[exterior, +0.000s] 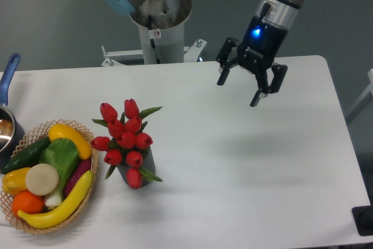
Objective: Pick up the flowers from the vase
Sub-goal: 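Move the open gripper toward the red tulips in the grey vase, then lower the open gripper around the tulip stems above the vase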
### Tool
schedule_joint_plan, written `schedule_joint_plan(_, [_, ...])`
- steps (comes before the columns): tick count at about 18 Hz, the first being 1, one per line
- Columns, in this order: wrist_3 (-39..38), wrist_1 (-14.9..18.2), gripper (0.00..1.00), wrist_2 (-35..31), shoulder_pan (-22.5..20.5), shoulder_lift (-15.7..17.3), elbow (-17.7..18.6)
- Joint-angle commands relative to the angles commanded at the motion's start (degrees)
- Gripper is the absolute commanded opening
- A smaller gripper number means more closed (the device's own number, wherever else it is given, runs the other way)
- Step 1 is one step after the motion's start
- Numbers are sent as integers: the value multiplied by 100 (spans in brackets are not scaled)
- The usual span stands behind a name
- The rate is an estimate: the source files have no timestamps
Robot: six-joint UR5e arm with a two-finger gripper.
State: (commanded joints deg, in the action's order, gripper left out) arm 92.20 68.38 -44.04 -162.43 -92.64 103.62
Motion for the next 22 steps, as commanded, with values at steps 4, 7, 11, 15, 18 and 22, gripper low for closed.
schedule_joint_plan(4, [-166,-211,100,27,308,-44,158])
schedule_joint_plan(7, [-535,-220,100,-8,659,-193,115])
schedule_joint_plan(11, [-580,-220,100,18,958,-299,167])
schedule_joint_plan(15, [-791,-220,100,272,1205,-430,176])
schedule_joint_plan(18, [-1080,-220,100,641,1328,-554,176])
schedule_joint_plan(22, [-1362,-316,100,827,1415,-668,176])
